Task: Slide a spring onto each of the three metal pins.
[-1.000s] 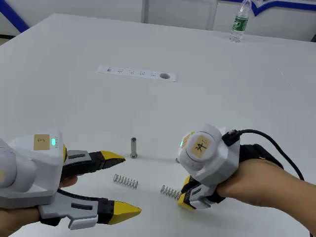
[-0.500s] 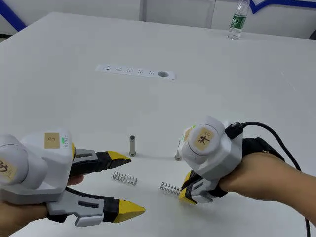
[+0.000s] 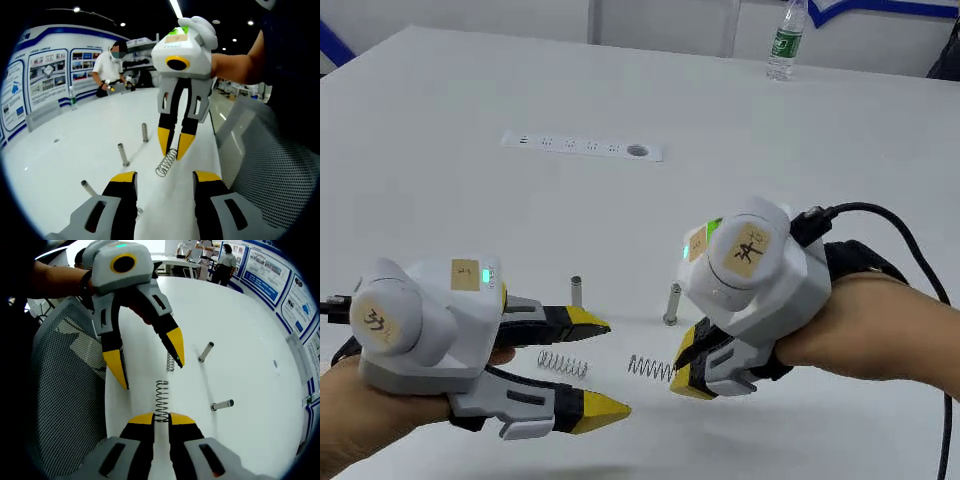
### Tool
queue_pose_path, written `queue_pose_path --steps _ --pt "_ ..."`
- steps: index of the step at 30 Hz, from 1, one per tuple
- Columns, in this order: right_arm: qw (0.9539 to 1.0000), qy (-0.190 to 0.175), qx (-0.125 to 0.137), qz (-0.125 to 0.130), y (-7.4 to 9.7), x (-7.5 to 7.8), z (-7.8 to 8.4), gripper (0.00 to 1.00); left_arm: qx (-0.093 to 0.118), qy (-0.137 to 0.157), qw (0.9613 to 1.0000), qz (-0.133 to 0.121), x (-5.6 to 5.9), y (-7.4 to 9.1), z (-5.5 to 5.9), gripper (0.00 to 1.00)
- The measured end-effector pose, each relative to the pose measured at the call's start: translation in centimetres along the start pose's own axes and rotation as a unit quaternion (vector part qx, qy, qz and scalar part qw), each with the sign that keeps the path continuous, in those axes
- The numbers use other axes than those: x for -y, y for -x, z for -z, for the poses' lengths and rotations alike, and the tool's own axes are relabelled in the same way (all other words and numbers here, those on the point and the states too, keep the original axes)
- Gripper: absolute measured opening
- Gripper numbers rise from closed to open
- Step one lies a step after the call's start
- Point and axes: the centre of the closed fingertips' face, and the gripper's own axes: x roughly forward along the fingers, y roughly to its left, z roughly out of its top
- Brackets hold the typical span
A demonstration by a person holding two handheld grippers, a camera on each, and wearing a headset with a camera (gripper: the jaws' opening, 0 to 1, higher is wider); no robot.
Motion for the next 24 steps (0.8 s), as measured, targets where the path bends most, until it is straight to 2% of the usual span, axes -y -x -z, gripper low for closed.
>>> queue_pose_path --steps 9,15,24 --pt "0.9989 0.047 0.001 -0.008 0.5 -0.8 -0.9 0.12 -0.003 -0.02 0.9996 0.02 0.6 -0.3 0.0 0.3" --pt "0.9979 0.063 0.0 -0.014 0.6 -1.0 -1.1 0.12 0.0 -0.023 0.9993 0.031 1.1 -0.4 -0.1 0.19" --pt "0.9968 0.078 -0.001 -0.015 0.8 -1.3 -1.0 0.12 -0.002 -0.033 0.9988 0.035 1.3 -0.6 -0.1 0.12"
